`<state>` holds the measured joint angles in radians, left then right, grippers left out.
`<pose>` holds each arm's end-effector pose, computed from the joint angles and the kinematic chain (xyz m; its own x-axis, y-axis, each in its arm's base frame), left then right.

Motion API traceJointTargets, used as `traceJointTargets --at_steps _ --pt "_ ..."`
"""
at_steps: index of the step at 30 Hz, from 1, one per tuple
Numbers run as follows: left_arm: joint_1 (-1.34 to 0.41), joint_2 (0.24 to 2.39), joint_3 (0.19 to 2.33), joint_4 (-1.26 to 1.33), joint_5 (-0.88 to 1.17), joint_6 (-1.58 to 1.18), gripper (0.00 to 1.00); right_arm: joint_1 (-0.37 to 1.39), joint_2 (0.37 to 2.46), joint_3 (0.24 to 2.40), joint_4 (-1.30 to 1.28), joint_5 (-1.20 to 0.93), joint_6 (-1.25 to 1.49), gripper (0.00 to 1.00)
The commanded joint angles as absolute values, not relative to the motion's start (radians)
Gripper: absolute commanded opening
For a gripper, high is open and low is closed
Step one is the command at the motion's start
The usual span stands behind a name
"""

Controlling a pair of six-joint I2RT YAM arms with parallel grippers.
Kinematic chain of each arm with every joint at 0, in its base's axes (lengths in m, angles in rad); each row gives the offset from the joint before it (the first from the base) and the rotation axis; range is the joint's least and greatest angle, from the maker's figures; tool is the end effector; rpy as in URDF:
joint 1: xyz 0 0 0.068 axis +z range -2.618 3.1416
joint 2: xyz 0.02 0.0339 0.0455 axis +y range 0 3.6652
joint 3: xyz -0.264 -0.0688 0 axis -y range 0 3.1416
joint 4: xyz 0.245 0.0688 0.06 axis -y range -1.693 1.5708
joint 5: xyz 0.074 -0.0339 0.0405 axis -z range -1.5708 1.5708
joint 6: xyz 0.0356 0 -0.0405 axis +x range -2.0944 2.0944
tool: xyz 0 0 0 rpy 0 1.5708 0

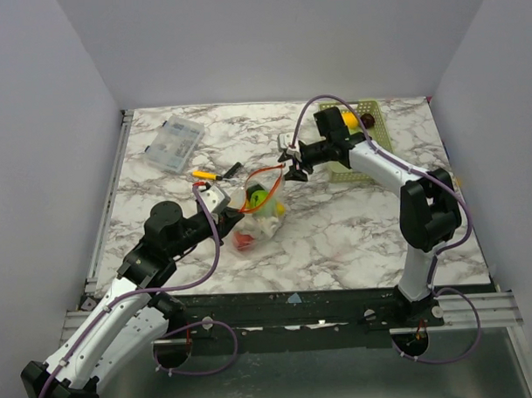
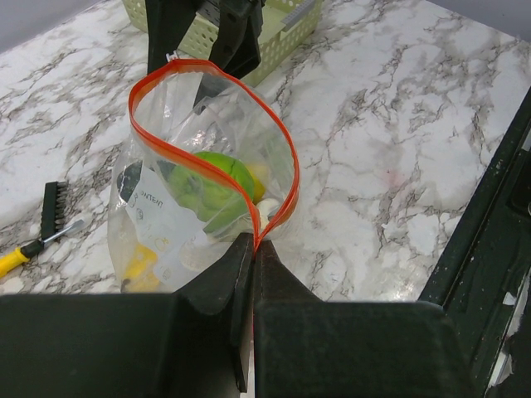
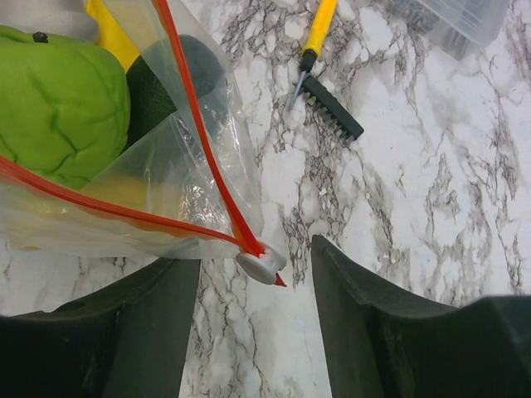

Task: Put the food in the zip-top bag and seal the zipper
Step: Zip the zipper food storage bag at the center of the board.

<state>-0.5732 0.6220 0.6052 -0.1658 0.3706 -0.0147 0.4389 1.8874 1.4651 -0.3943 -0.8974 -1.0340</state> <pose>0.1248 -0.0959 0.3037 -0.1644 0.0898 -0.9823 0.8024 0.5914 -0.0802 0.3649 0.2020 0.2486 0.3067 -0.4481 -0.8397 -0.9502 -0.0938 -0.2971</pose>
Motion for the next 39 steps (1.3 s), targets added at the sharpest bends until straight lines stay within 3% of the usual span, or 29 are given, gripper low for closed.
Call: traceJointTargets --at_steps 1,5,10,17,20,21,31,32,39 --pt "-0.575 0.614 0.601 -0.133 0.405 -0.005 0.0 0.451 1.886 1.477 -0.358 -0.864 -1.022 0.62" --pt "-0.574 0.618 0.601 -0.133 0.411 -0.005 0.0 0.462 1.891 1.493 -0.37 -0.855 -1.042 0.63" --pt "-0.575 0.617 0.601 -0.135 0.409 -0.005 0.0 0.464 1.899 1.511 -0.388 -0.868 -1.049 0.55" --pt "-0.575 0.615 0.603 -0.147 0.394 -0.005 0.0 0.465 1.837 1.452 -0.356 -0.833 -1.008 0.3" --pt "-0.574 0.62 0.608 -0.152 0.384 -0.005 0.0 0.464 1.794 1.416 -0.327 -0.787 -0.977 0.04" --pt "-0.575 0.624 0.615 -0.158 0.375 -0.005 0.0 0.465 1.779 1.404 -0.324 -0.758 -0.968 0.01" --pt "-0.573 0.67 0.712 -0.305 0.395 -0.014 0.0 0.463 1.642 1.269 -0.174 -0.659 -0.735 0.0" --pt "-0.574 0.67 0.718 -0.317 0.393 -0.015 0.02 0.463 1.63 1.251 -0.148 -0.656 -0.705 0.0" --pt "-0.574 0.668 0.793 -0.401 0.31 -0.024 0.6 0.464 1.55 1.195 -0.123 -0.634 -0.598 0.0"
